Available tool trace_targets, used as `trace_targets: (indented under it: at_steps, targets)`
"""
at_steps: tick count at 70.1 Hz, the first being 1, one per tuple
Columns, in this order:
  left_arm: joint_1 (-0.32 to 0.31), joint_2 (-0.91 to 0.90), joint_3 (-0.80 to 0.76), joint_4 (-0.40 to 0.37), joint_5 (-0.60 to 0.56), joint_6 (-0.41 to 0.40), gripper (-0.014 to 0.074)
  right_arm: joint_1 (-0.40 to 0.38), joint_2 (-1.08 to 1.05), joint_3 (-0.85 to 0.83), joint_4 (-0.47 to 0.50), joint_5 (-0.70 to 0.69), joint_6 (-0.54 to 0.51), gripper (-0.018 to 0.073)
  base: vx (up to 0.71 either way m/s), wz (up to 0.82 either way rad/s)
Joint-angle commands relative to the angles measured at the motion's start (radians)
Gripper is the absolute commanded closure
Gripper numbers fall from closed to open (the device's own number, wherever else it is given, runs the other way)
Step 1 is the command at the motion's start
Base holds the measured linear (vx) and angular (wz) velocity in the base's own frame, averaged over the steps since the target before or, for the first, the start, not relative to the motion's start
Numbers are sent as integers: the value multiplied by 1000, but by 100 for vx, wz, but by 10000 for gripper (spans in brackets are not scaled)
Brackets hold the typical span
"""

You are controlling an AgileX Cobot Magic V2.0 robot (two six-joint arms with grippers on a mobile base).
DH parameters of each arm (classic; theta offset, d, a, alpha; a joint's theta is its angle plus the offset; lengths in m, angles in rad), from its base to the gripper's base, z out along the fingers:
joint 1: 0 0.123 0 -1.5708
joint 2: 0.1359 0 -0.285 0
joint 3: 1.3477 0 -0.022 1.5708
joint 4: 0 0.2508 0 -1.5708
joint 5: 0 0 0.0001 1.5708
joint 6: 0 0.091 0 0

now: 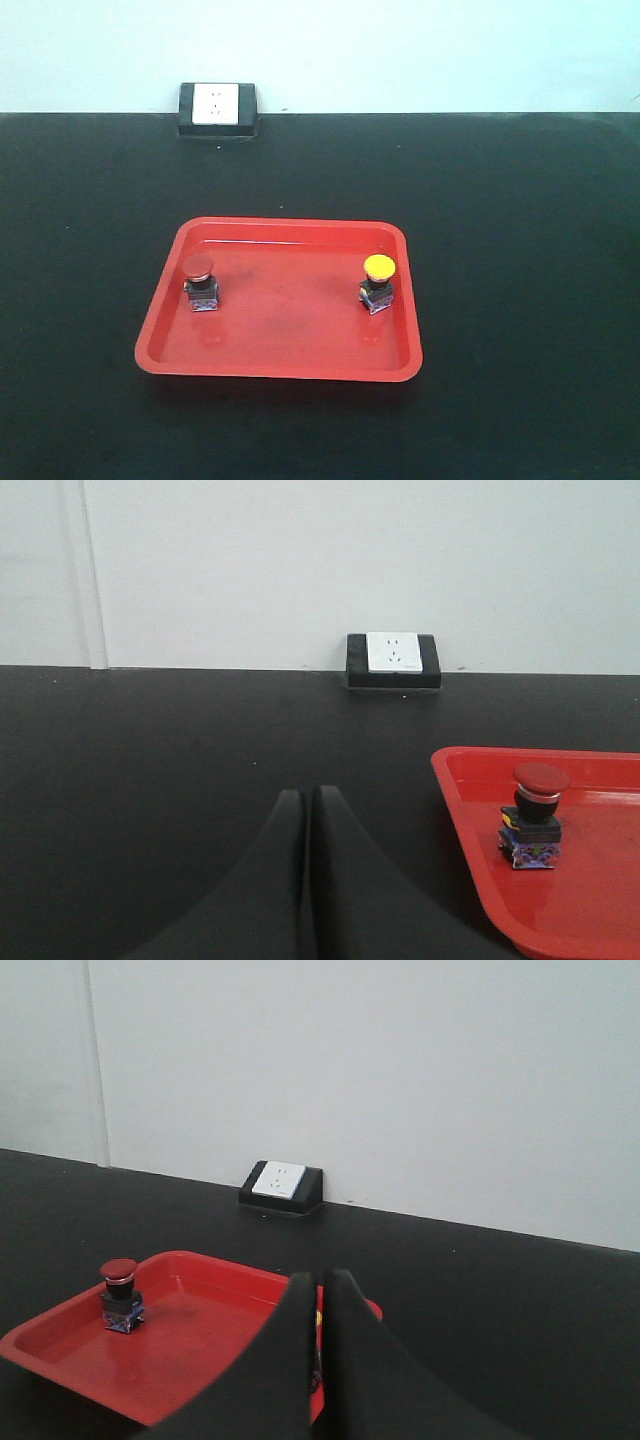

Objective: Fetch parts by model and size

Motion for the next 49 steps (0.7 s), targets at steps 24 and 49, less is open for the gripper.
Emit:
trace_targets:
  at_steps: [24, 49]
  targets:
    - [-4, -14, -12, -9, -80, -7, 604, -4, 7, -25, -4, -77, -5, 569, 0, 0]
    - [-4, -14, -12, -9, -80, -7, 604, -4, 7, -25, -11, -77, -5, 569, 0, 0]
